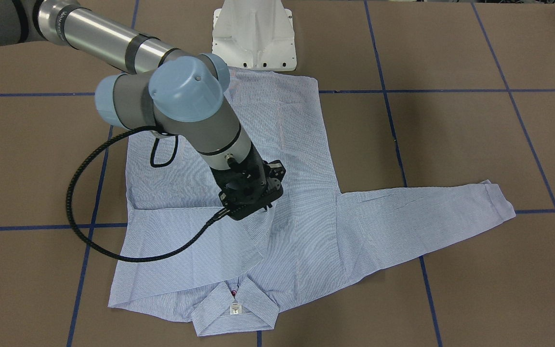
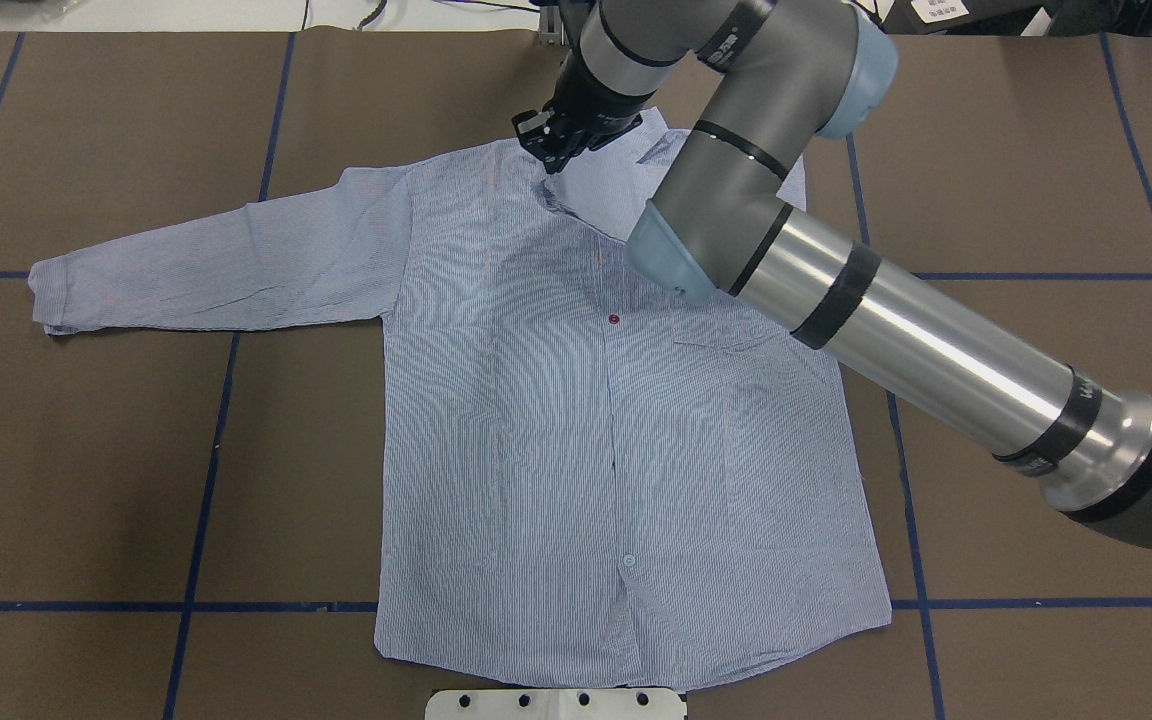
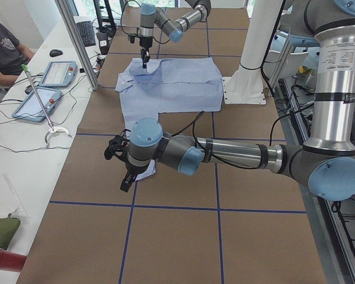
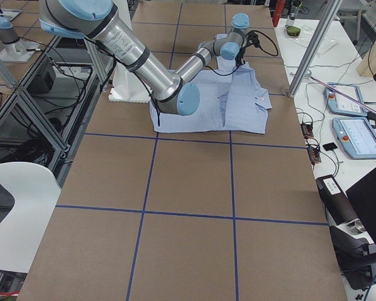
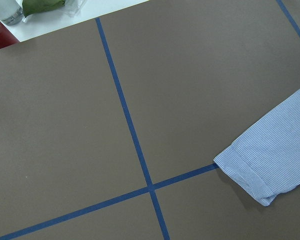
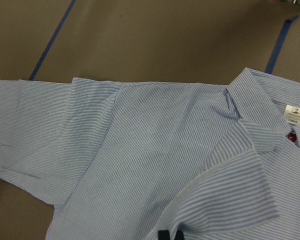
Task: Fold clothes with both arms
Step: 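Carry the grasped cuff with the right gripper across toward the collar, then release the sleeve near the collar and raise the right gripper away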
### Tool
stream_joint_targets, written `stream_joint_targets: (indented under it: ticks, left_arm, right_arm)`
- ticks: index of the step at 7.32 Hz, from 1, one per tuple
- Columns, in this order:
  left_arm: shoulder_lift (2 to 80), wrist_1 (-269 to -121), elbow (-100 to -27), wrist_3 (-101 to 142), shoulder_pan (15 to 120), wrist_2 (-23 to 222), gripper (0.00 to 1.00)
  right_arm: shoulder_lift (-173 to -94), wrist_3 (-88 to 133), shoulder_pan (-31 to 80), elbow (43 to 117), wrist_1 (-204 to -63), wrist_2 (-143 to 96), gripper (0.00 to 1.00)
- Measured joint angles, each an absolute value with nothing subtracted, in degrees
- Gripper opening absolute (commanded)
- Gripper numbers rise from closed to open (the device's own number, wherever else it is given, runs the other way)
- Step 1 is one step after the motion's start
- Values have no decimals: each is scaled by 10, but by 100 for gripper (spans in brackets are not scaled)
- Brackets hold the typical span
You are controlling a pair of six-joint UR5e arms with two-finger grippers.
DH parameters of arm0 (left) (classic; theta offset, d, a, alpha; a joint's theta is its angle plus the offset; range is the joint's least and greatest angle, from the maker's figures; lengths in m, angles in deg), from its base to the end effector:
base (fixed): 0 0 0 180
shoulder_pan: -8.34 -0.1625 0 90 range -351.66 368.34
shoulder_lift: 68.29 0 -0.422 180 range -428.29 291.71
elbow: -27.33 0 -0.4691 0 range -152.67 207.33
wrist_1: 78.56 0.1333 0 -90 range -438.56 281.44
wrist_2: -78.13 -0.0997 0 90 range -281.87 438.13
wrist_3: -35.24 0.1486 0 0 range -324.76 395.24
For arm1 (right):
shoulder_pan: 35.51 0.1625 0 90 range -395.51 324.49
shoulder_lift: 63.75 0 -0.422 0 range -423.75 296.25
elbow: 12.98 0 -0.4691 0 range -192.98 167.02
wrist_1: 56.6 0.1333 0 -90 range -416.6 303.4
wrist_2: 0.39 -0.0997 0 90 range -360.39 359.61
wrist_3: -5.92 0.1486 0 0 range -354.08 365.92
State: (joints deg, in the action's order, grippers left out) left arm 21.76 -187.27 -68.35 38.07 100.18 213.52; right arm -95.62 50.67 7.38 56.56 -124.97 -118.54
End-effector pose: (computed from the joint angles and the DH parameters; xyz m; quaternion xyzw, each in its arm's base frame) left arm -0.0468 -0.5999 0.5914 0.2105 0.3688 0.0895 0.9009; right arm -0.6114 -0.6542 0.0798 0.1819 -0.4918 -0.1376 0.8403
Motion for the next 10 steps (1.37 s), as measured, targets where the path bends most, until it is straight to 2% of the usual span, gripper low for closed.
stream_joint_targets:
  ticks: [2, 6, 9, 10]
  left_arm:
    - [219, -1872, -685, 381, 1002, 2135, 100]
    - [222, -1871, -685, 371, 1001, 2135, 100]
    - [217, -1916, -685, 213, 946, 2119, 100]
    - [213, -1949, -685, 140, 922, 2109, 100]
  right_arm:
    - [-930, 508, 27, 521, -1217, -1097, 100]
    - [-913, 510, -27, 514, -1221, -970, 100]
    - [-925, 509, 14, 591, -1356, -1056, 100]
    - [-954, 509, 36, 631, -1381, -1092, 100]
